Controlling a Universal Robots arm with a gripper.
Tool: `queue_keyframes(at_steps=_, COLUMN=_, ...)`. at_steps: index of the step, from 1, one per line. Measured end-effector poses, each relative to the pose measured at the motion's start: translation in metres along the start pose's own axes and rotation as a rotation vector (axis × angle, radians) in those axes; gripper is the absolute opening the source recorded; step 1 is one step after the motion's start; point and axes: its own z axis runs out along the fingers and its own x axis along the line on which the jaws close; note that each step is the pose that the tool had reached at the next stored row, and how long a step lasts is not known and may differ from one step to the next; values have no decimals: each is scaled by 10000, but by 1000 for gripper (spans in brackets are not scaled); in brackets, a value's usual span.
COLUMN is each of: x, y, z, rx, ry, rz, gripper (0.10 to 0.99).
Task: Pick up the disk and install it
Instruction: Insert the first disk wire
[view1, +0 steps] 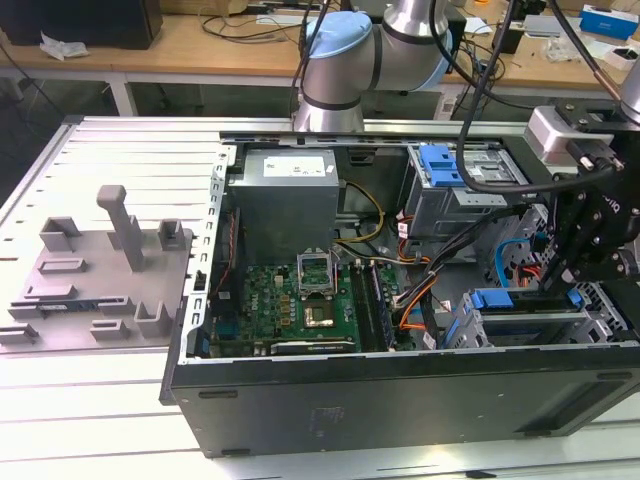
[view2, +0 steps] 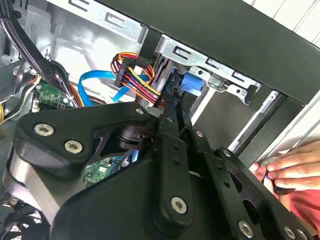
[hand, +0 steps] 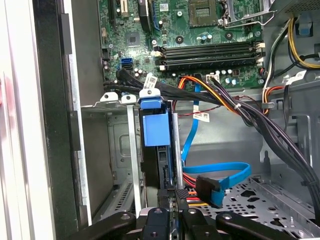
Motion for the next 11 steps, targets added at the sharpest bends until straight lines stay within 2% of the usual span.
queue_keyframes(at_steps=11, x=7, y=-6, z=37, rx=-2, ry=-1, rz=0, gripper=169)
